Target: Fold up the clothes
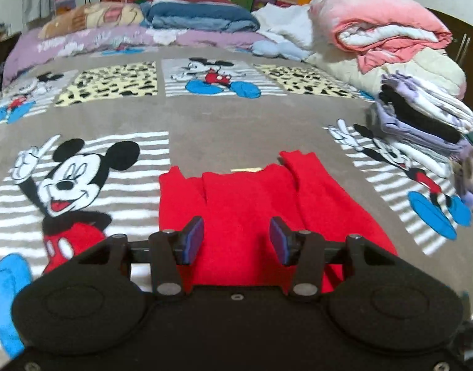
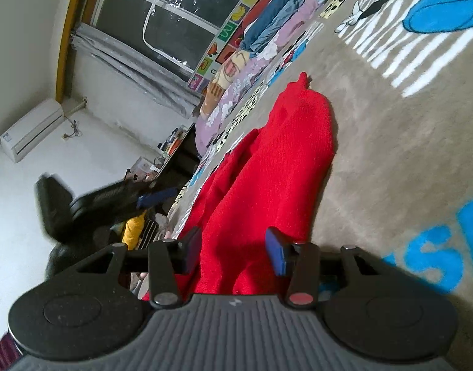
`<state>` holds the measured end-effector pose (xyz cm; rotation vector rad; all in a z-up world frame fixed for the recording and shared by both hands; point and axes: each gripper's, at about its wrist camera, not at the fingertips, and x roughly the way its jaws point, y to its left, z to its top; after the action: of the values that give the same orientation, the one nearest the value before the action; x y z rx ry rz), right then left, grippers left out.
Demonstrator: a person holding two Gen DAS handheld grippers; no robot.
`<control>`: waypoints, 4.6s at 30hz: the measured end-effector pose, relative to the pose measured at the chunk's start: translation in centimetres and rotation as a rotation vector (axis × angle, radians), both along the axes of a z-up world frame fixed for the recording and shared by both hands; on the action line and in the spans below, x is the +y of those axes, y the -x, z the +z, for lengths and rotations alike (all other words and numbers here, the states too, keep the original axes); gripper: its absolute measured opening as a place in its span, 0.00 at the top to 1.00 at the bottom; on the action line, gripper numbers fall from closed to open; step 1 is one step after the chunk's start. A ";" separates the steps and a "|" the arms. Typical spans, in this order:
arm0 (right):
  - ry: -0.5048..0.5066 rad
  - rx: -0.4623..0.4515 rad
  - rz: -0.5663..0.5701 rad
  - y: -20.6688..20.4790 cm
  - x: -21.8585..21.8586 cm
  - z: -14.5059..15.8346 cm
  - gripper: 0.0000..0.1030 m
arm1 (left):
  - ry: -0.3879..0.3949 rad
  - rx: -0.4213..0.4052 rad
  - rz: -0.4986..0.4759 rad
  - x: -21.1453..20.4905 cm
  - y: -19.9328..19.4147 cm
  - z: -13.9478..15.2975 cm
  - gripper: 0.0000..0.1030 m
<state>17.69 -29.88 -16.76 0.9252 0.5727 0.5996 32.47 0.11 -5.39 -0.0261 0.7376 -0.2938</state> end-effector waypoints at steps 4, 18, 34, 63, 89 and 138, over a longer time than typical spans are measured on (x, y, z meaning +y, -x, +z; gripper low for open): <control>-0.010 -0.003 0.005 -0.1 -0.1 -0.3 0.56 | -0.009 0.052 0.004 0.1 -3.3 -1.5 0.56; -0.052 -0.004 0.012 -0.3 -0.6 -1.0 0.62 | 0.148 0.141 -0.024 0.7 -6.7 -3.1 0.92; -0.003 -0.026 0.005 0.1 -0.1 -0.4 0.63 | 0.090 -0.347 0.182 9.3 6.4 9.7 0.94; 0.051 -0.022 -0.003 0.1 0.4 -0.3 0.66 | 0.212 -0.157 0.639 28.0 13.8 -3.9 0.93; 0.081 -0.022 -0.008 0.1 0.6 -0.2 0.68 | -0.247 -0.174 0.171 4.5 23.0 -7.3 0.83; 1.249 0.088 0.018 -22.7 15.5 8.8 0.95 | -0.001 -0.180 0.085 1.1 21.8 -7.9 0.12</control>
<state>40.37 -14.39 -7.93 -0.2374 0.8671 0.1235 10.71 1.20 -13.30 -0.0298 0.5563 -0.2111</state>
